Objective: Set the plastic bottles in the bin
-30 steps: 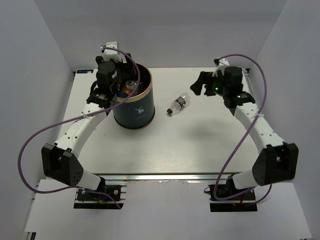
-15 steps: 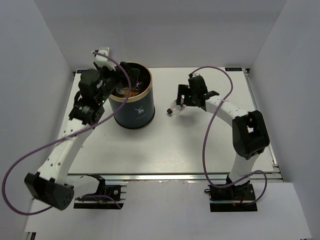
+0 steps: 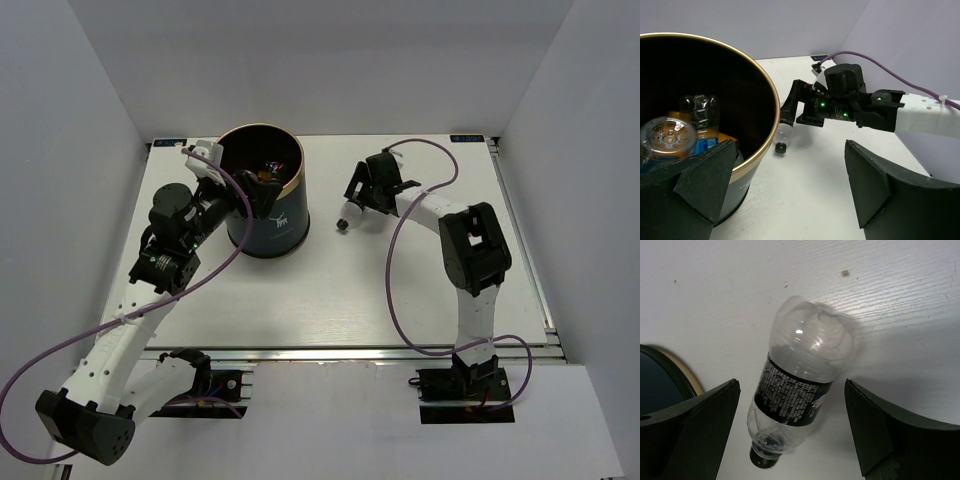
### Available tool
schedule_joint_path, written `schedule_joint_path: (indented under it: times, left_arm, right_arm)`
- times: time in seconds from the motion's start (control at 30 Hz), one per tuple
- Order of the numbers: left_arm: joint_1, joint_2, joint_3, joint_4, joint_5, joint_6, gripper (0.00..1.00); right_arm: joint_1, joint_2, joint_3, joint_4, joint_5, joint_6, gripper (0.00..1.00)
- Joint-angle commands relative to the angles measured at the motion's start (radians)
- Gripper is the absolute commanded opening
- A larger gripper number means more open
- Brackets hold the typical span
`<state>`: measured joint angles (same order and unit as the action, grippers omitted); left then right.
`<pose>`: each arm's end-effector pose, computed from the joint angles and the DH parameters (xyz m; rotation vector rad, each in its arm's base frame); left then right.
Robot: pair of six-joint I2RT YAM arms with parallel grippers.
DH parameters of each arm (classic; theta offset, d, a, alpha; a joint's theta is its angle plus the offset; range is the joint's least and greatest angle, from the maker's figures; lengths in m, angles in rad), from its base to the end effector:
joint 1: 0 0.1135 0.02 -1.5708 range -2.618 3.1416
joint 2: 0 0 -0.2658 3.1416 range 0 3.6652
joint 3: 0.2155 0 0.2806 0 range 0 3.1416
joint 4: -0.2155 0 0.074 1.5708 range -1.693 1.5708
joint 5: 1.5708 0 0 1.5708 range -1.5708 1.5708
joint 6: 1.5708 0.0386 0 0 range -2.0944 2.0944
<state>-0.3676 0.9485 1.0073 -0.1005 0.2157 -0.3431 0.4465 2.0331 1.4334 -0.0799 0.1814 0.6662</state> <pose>0.2273 -0.0964 0.4008 0.1917 1.6488 -0.7186 0.4412 0.2035 0.1759 0.3462 2.2408 0.3964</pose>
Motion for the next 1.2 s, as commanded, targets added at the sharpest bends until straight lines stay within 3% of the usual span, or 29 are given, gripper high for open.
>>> schedule_joint_path:
  times: [0.0, 0.23, 0.27, 0.3, 0.4, 0.5, 0.67, 0.8, 1.0, 1.17]
  left_arm:
    - [0.002, -0.013, 0.001, -0.025, -0.033, -0.01, 0.98]
    - [0.002, -0.048, -0.001, -0.065, -0.088, -0.011, 0.98]
    - [0.002, -0.056, -0.003, -0.071, -0.099, -0.011, 0.98]
    - [0.002, -0.069, -0.001, -0.076, -0.113, -0.011, 0.98]
    - [0.002, -0.083, 0.011, -0.105, -0.173, -0.008, 0.98]
    - [0.002, -0.085, 0.034, -0.151, -0.274, -0.016, 0.98]
    - [0.002, -0.059, 0.063, -0.199, -0.6, -0.043, 0.98]
    - [0.004, 0.01, 0.134, -0.241, -0.745, -0.045, 0.98]
    - [0.006, 0.087, 0.191, -0.272, -0.756, -0.079, 0.98]
    - [0.006, 0.053, 0.18, -0.258, -0.746, -0.085, 0.98]
  right_arm:
    - [0.0, 0.027, 0.051, 0.034, 0.056, 0.075, 0.89]
    - [0.0, 0.122, 0.136, -0.052, 0.099, 0.084, 0.85]
    - [0.0, 0.125, 0.14, -0.049, 0.09, 0.067, 0.81]
    - [0.0, 0.125, 0.142, -0.05, 0.086, 0.058, 0.68]
    - [0.0, 0.06, 0.122, -0.006, 0.055, -0.013, 0.45]
    - [0.004, -0.044, 0.101, 0.104, -0.067, -0.164, 0.38]
    - [0.046, -0.248, 0.107, 0.225, -0.261, -0.359, 0.34]
    - [0.118, -0.373, 0.058, 0.356, -0.422, -0.497, 0.33]
    - [0.222, -0.4, 0.05, 0.623, -0.54, -0.571, 0.32]
    - [0.308, -0.231, 0.249, 0.6, -0.55, -0.622, 0.35]
